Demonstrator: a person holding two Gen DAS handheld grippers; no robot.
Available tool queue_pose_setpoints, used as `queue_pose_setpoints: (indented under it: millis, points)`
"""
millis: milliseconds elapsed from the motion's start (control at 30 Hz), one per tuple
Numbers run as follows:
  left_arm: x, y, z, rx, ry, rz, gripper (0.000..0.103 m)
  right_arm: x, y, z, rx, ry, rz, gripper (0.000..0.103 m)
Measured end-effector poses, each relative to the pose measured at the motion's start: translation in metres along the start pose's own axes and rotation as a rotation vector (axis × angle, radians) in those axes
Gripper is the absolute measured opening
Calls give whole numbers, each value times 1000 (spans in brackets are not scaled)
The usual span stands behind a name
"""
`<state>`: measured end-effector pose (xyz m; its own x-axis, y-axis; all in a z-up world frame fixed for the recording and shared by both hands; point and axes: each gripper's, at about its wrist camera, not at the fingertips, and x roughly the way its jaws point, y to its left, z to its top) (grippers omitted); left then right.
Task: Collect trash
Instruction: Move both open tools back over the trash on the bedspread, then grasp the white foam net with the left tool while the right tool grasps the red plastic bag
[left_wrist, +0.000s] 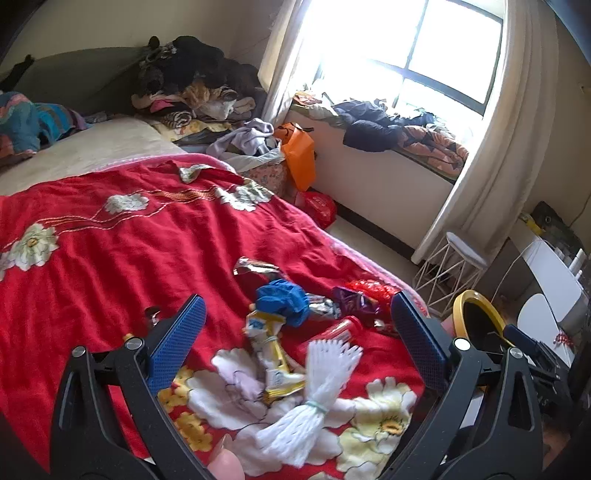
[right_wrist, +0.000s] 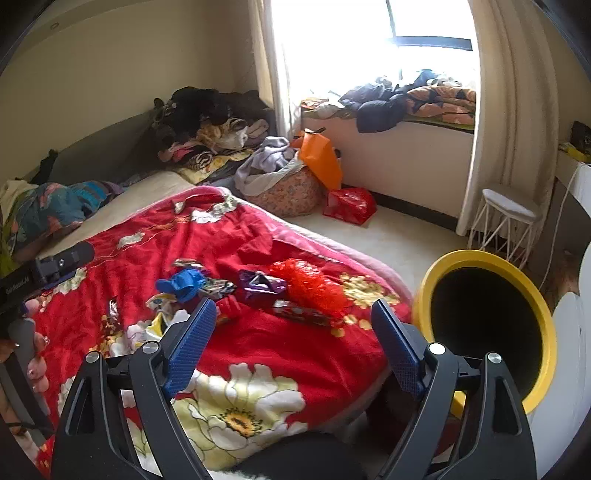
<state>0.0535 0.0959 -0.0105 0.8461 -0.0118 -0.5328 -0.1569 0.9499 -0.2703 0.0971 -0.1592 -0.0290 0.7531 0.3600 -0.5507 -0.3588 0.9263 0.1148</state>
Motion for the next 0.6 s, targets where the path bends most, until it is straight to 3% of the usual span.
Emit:
queue_pose_setpoints:
  millis: [267,600]
  points:
    - [0,14,-17,15,52,0,92,25,9,0,-19,43,2,83]
    - [18,11,-54,84,198,-66,92,60,-12,1,12,81,-57,83]
